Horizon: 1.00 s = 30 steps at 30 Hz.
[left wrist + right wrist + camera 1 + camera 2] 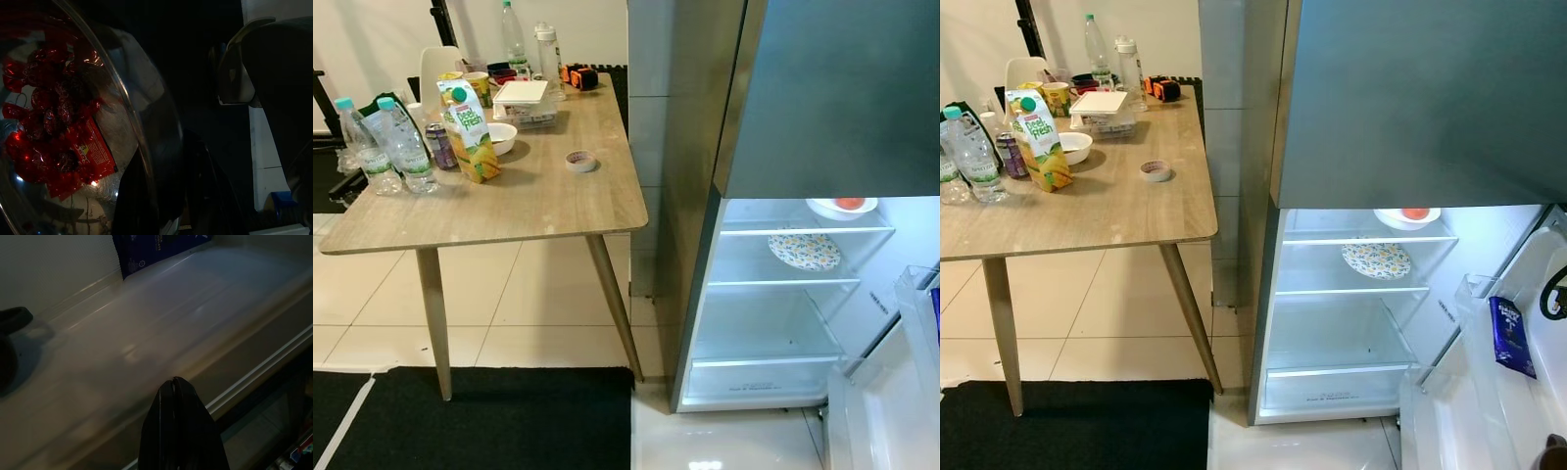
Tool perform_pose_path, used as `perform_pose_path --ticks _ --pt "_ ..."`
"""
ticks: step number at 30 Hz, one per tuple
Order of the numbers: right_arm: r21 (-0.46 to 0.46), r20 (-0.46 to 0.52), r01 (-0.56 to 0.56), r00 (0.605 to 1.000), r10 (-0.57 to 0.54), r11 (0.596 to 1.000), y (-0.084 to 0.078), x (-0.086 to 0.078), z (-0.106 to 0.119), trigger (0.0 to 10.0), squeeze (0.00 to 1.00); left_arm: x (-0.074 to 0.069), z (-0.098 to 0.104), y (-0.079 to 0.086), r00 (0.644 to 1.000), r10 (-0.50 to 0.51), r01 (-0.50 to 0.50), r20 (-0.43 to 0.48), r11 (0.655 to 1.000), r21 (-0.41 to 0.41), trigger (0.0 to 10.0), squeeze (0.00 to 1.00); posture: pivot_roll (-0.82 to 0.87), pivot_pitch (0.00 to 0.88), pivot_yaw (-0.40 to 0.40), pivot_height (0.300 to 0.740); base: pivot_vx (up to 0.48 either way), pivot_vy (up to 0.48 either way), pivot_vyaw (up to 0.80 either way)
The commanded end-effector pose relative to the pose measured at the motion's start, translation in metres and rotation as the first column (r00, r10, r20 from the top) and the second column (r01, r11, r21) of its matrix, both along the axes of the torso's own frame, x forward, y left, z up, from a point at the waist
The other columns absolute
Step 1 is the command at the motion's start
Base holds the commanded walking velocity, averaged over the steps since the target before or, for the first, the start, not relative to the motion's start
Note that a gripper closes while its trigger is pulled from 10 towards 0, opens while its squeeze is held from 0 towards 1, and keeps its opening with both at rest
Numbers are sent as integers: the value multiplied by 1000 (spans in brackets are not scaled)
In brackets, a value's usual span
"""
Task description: Restocking fridge
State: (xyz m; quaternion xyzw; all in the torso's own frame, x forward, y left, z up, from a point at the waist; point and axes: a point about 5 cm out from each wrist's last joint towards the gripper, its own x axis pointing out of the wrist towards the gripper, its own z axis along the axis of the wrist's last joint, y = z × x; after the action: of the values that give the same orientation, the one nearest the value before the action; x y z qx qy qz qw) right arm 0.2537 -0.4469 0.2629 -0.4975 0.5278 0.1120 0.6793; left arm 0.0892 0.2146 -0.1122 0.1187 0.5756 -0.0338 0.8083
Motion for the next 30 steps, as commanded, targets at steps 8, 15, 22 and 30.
perform_pose_path --ticks 8,15,22,30 --pt "287 32 -204 979 203 936 44 27 -42 10000 0 4 0 -4 1000 -2 2 11 1000 -7 10000 0 -136 0 -45 740 0 0 0" --pt "498 3 -329 926 377 803 95 37 -85 10000 0 4 0 -5 1000 -2 2 12 1000 -10 10000 0 -130 0 -38 740 0 0 0" --pt "554 -83 -331 891 446 764 126 29 -133 10000 0 5 1 -2 1000 -2 2 14 1000 -5 10000 0 -130 0 -34 740 0 0 0" --pt "480 -201 -202 922 331 854 117 10 -169 10000 0 6 1 -5 1000 -5 6 17 1000 -12 10000 0 -130 0 -34 740 0 0 0"
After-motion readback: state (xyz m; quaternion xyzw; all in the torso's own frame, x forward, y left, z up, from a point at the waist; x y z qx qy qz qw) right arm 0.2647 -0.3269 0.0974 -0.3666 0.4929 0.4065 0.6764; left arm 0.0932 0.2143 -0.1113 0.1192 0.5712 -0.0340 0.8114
